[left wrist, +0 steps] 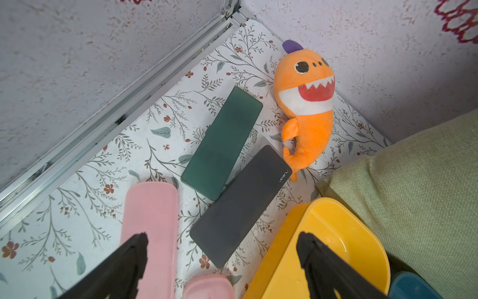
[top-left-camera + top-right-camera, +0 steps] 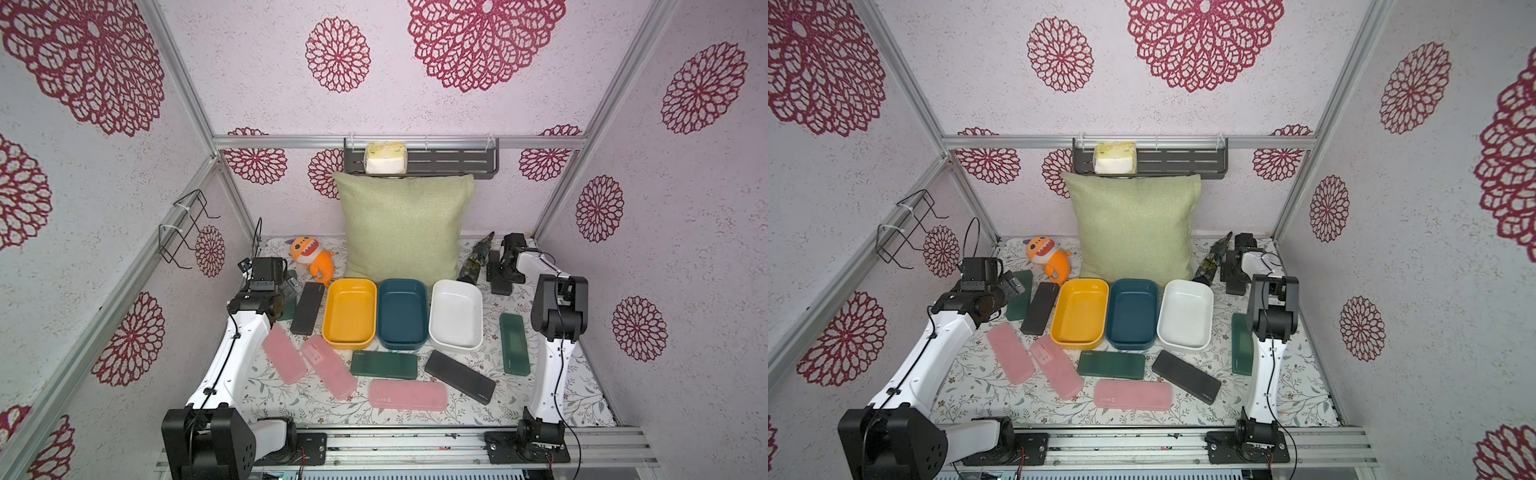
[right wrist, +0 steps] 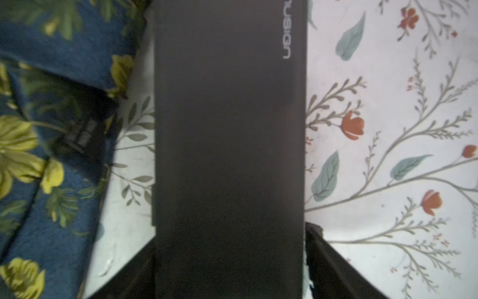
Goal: Place the pencil cases by color into the storage box
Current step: Pick up the pencil case from the center of the board.
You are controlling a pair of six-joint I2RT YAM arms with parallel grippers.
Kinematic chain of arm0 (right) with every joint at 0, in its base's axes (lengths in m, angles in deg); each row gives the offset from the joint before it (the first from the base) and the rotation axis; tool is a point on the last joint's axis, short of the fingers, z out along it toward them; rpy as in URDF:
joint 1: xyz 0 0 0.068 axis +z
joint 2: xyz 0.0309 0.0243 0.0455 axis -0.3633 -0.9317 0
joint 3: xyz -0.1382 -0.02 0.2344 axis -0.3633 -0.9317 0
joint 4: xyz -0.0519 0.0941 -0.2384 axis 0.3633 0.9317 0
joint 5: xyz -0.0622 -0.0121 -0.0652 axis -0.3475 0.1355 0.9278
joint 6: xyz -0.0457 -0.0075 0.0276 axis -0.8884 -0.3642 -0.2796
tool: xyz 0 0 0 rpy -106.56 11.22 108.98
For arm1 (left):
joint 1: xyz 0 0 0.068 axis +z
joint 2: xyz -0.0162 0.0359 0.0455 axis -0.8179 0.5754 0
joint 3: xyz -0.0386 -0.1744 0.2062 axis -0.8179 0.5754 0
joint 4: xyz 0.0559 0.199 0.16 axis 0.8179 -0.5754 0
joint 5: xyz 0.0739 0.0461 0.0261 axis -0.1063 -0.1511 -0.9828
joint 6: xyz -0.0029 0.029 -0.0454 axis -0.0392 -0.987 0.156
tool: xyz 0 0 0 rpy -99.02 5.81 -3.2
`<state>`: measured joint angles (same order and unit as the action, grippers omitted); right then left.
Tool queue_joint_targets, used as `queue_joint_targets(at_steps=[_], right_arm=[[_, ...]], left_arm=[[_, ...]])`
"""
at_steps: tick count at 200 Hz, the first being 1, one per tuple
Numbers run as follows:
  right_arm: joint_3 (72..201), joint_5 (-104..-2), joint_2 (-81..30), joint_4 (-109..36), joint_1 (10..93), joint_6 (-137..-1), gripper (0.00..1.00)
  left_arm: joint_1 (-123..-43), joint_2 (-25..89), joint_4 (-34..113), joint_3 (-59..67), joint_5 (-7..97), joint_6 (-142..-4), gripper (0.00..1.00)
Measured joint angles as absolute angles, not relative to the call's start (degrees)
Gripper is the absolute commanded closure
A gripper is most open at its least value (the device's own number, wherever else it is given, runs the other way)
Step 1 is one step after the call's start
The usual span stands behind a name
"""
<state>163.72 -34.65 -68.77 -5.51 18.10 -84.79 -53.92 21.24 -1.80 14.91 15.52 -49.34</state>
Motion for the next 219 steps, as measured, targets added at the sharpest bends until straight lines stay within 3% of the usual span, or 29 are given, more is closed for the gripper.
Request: queue_joint_targets(at_steps=[23,54,79,140,219], right_arm=[[163.00,-34.56,-68.48,-6.21,18.08,-85.23,0.41],[161.25,-34.25,-67.52,-7.44,18.06,-85.31,0.80],[158.37,-33.82,-65.73,-8.35,18.01,-85.29,0.99],[149.89,-32.66,-57.33,-7.87,17.66,-84.98,1.00],[136.01,-33.42,-34.65,-10.80,21.10,-79.17,1.00]], left_arm=[[-53.92,21.27,-1.80,14.91,15.39,-49.34,0.03],[-53.92,21.27,-1.80,14.91,15.41,-49.34,0.03],[-53.92,21.27,-1.78,14.93,15.74,-49.31,0.02],[-53.92,18.82,-0.97,17.14,17.55,-49.38,0.03],[-53.92,16.81,-0.44,17.68,18.73,-49.36,0.03]])
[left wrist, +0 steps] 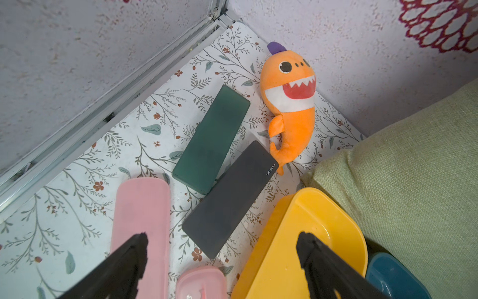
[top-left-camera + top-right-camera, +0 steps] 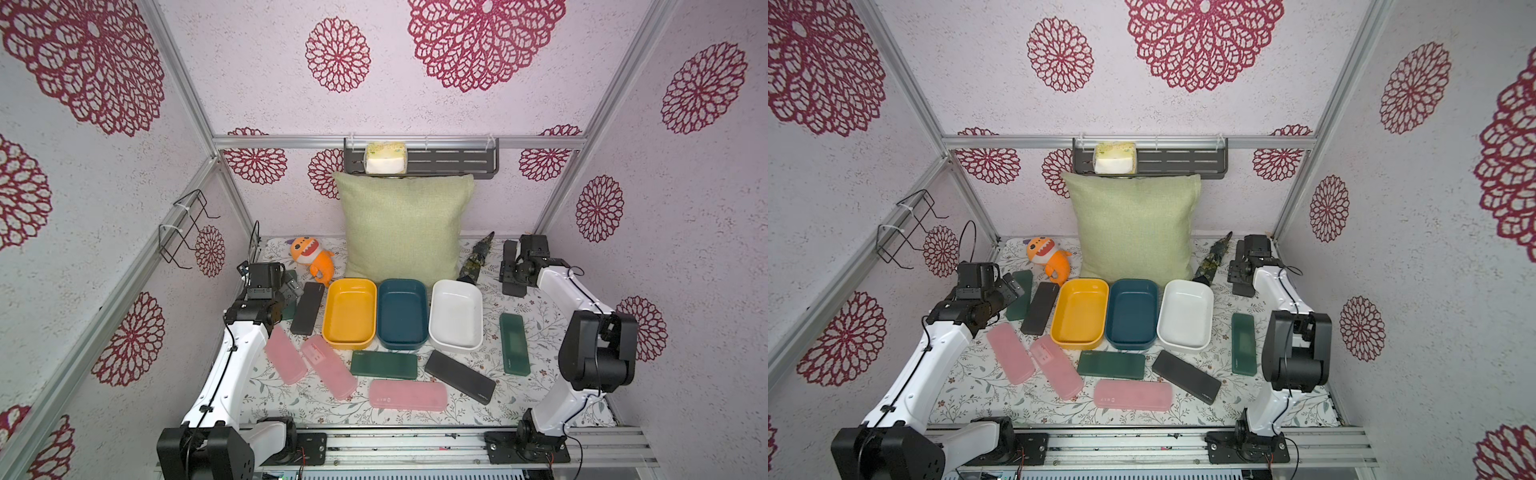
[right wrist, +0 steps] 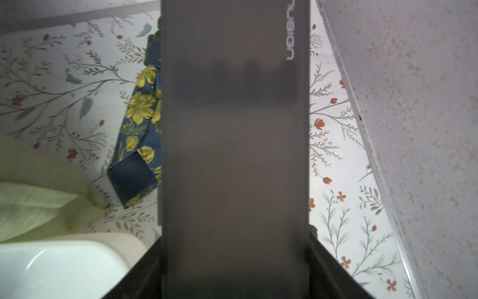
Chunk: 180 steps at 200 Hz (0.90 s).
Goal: Place the pencil cases by color into the storage box
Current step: Pick up the pencil case from the center of the board, then place the pencil case at the storage box.
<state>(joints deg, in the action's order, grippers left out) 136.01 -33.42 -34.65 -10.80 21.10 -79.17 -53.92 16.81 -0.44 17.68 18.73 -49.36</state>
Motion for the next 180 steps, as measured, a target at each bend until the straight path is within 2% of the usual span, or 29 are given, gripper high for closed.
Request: queue_joint_targets(at_steps=[40,94,180], right_arm=[[127.38,-32.62,-27.11,-10.67,29.88,-72.55,1.00],[122.90,-29.95,-20.90,-9.71,39.63,-62.10,1.00],[117.83,-27.39,-22.49,-11.37,45.27,-51.48,1.00]], left_arm=[[-53.94,16.81,-0.44,17.68,20.31,-49.34,0.03],[-53.94,16.98,-0.42,17.68,21.86,-49.34,0.03],[-53.94,19.93,0.65,17.68,25.55,-49.27,0.03]])
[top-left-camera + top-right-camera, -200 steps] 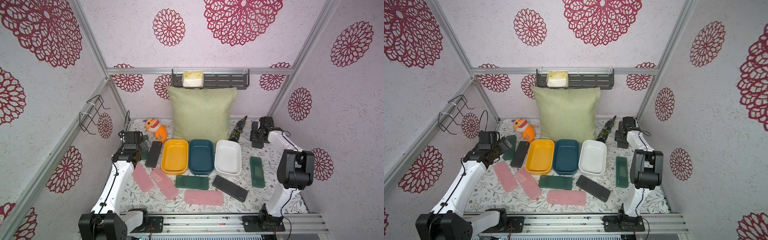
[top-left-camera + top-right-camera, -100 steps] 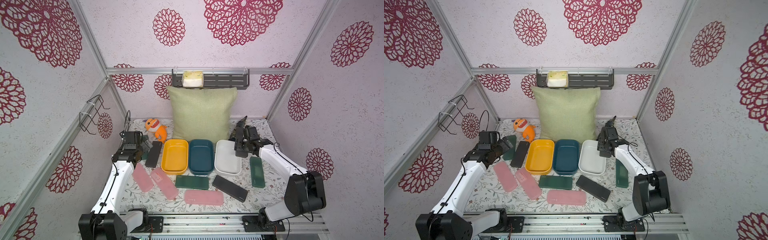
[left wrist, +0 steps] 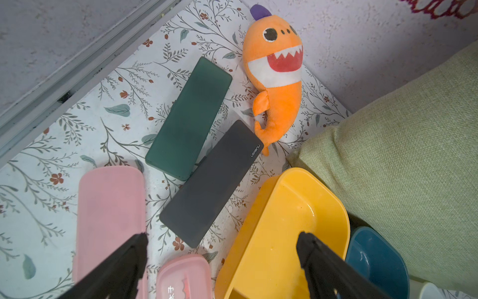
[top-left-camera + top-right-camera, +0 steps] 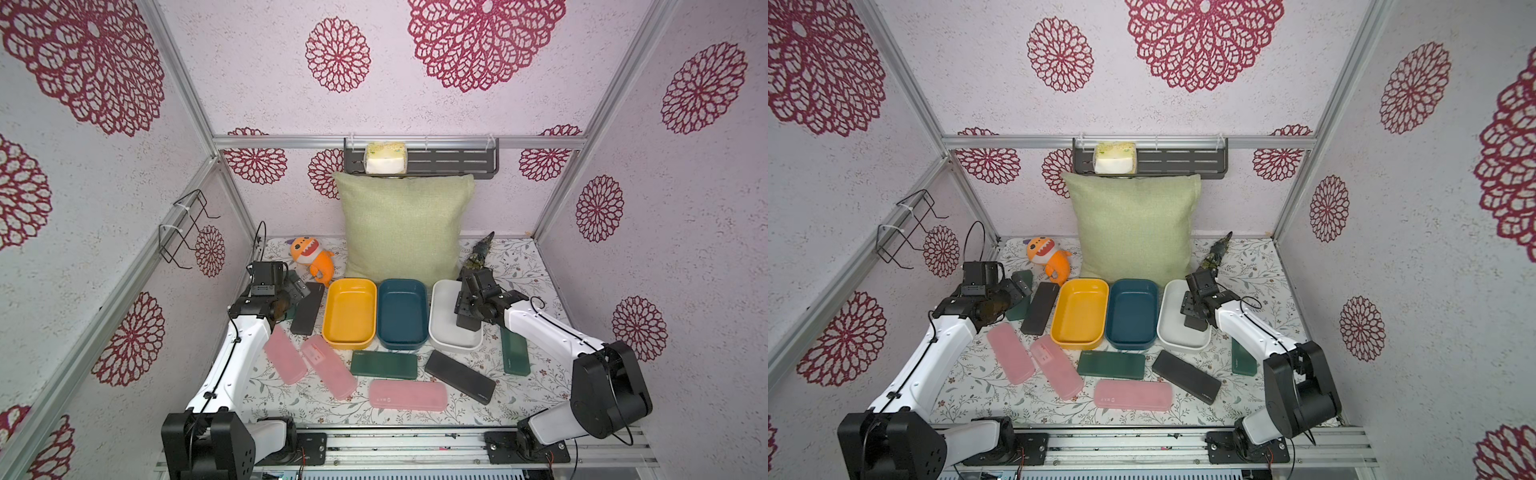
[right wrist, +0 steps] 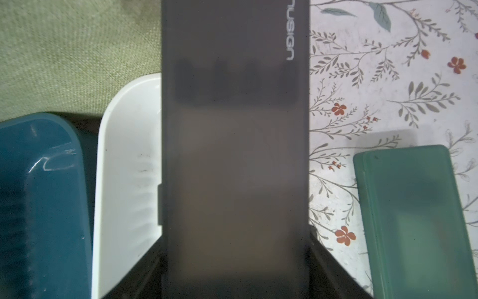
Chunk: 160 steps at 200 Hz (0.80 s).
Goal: Place the pencil cases by color into the storage box
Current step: Place the pencil case at the storage box.
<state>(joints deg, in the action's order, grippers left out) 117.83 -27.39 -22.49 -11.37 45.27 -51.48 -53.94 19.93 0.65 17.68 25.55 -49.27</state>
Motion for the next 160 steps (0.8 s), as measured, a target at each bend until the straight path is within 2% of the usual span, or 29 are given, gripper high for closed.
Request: queue_joint_targets(at_steps=[62,160], right_arm=[[115.46,-26.39,-22.80,-12.35,48.50,-48.77,1.00],[114.37,-25.14,-27.48,-13.12,48.79,-48.62,1.00]], left_arm=[[-53.92,19.93,1.24,17.68,25.97,-49.36,0.03],[-53.94,20.30,1.76,17.68,25.90,-49.42,0.03]])
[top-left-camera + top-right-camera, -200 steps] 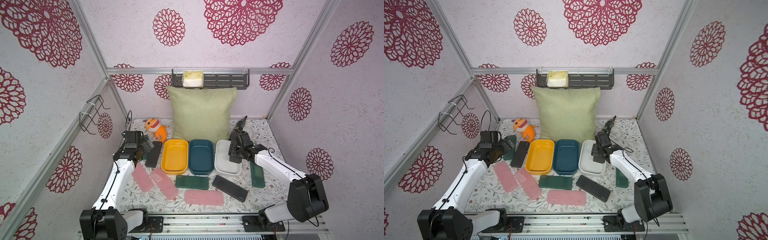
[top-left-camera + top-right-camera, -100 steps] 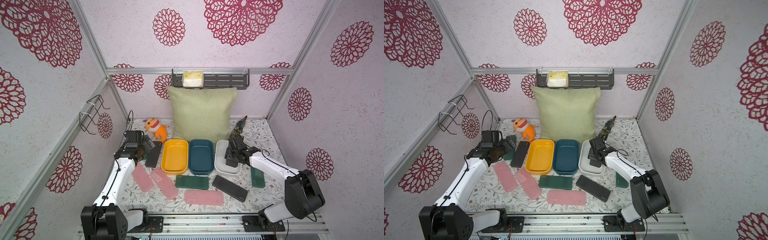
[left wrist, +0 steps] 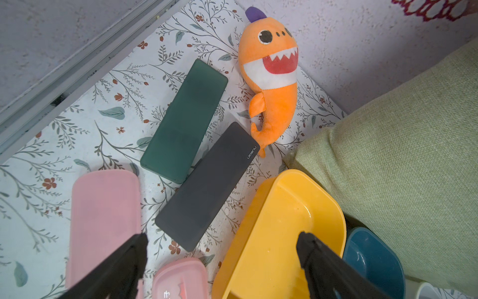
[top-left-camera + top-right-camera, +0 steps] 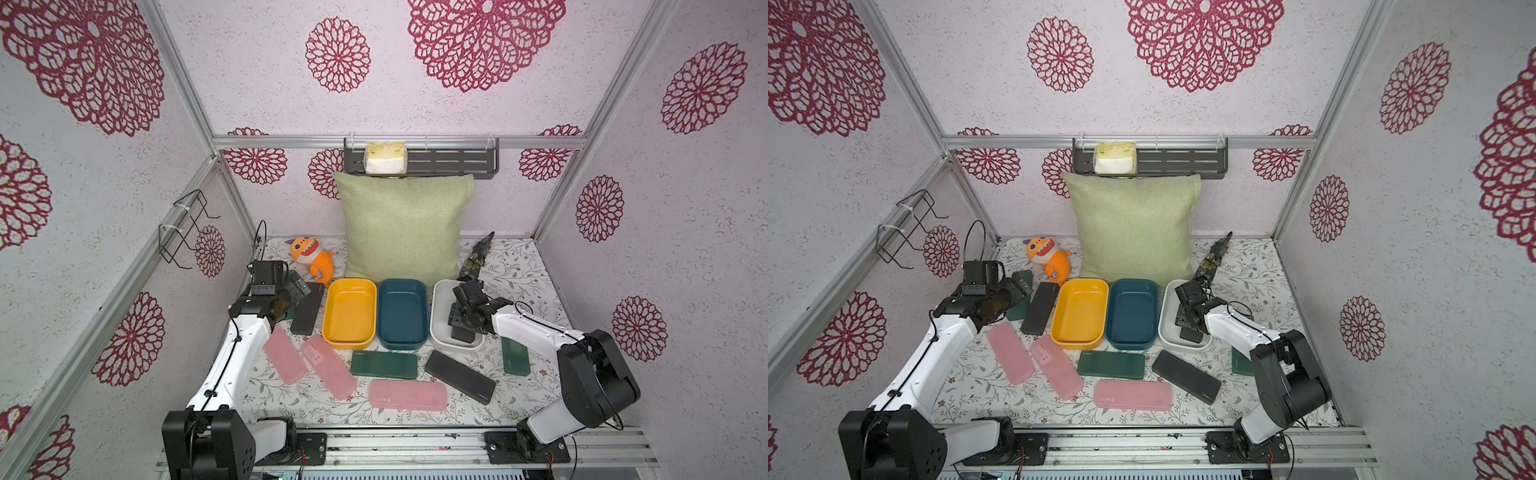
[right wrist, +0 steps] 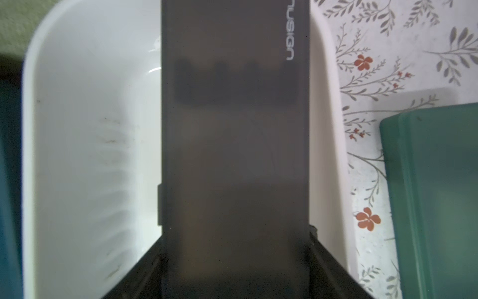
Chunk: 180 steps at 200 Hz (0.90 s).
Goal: Place the pencil cases by color into the storage box
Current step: Place the pencil case at the storage box.
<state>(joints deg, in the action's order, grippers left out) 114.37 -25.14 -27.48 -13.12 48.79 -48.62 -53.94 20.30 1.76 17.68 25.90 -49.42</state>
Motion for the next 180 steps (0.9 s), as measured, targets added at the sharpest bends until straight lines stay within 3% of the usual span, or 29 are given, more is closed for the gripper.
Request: queue_joint_targets(at_steps=[180], right_arm=[[121.98,-26.45,-40.26,-13.69,51.74,-54.19,1.00]], left_arm=[[-53.94,20.35,1.70,17.68,24.70,-49.82,0.03]])
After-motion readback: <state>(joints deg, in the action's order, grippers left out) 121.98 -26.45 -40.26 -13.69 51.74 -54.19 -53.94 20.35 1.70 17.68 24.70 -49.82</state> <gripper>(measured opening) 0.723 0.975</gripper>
